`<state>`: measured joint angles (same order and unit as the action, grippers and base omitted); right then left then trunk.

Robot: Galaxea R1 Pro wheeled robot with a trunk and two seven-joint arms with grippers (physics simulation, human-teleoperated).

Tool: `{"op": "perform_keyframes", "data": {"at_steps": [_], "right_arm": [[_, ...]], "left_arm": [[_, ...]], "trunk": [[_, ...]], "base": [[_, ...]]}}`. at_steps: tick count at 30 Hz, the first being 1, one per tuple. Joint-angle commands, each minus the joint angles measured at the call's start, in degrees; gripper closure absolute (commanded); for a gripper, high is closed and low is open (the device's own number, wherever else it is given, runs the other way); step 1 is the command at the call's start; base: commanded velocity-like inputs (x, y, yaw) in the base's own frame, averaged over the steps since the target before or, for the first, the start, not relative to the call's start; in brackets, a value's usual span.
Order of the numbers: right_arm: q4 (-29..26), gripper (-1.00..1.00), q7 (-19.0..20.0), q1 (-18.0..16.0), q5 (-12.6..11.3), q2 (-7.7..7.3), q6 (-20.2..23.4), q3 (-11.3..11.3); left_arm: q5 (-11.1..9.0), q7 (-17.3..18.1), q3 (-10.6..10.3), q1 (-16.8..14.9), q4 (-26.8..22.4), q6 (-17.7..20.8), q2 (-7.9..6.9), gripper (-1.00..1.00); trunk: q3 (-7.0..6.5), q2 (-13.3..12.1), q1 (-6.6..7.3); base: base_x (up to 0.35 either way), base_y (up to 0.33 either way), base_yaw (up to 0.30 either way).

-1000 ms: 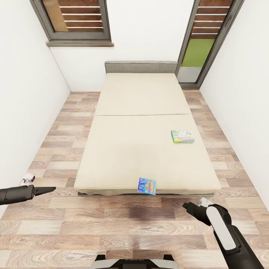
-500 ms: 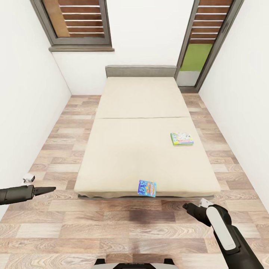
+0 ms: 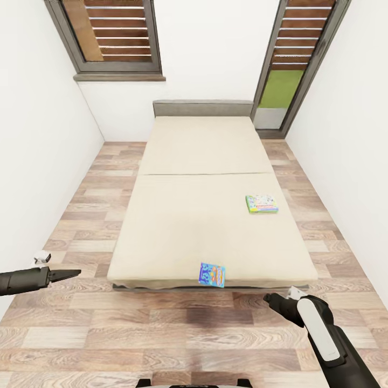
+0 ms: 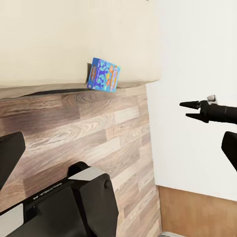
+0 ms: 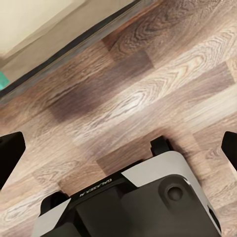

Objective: Put all the toys in the child's room - the three board games (two on the bed and one on the table), the two jigsaw puzzles on the table, and the tennis ball on the table - inside the toy box on the table in the child's room.

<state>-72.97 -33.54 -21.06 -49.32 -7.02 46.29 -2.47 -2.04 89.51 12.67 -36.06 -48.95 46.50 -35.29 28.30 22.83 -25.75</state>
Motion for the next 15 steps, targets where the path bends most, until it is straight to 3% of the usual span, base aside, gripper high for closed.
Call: {"op": "perform_keyframes", "data": {"at_steps": [1,15], "right_arm": [[-0.07,-1.0,-0.56,-0.03,-0.6,-0.01,0.12,0.01],[-0.05,-1.0,-0.56,-0.03,-0.6,-0.01,0.12,0.01]], "left_arm": [[0.02,0.23,-0.02,-0.04,0.0,0.61,0.1,-1.0],[0.02,0.23,-0.02,-0.03,0.0,0.61,0.47,-1.0]], "trunk": [[-0.01,0.09,-0.04],[-1.35,0.09,-0.04]], "base": [[0.0,0.0,0.0],[0.0,0.0,0.0]]}}
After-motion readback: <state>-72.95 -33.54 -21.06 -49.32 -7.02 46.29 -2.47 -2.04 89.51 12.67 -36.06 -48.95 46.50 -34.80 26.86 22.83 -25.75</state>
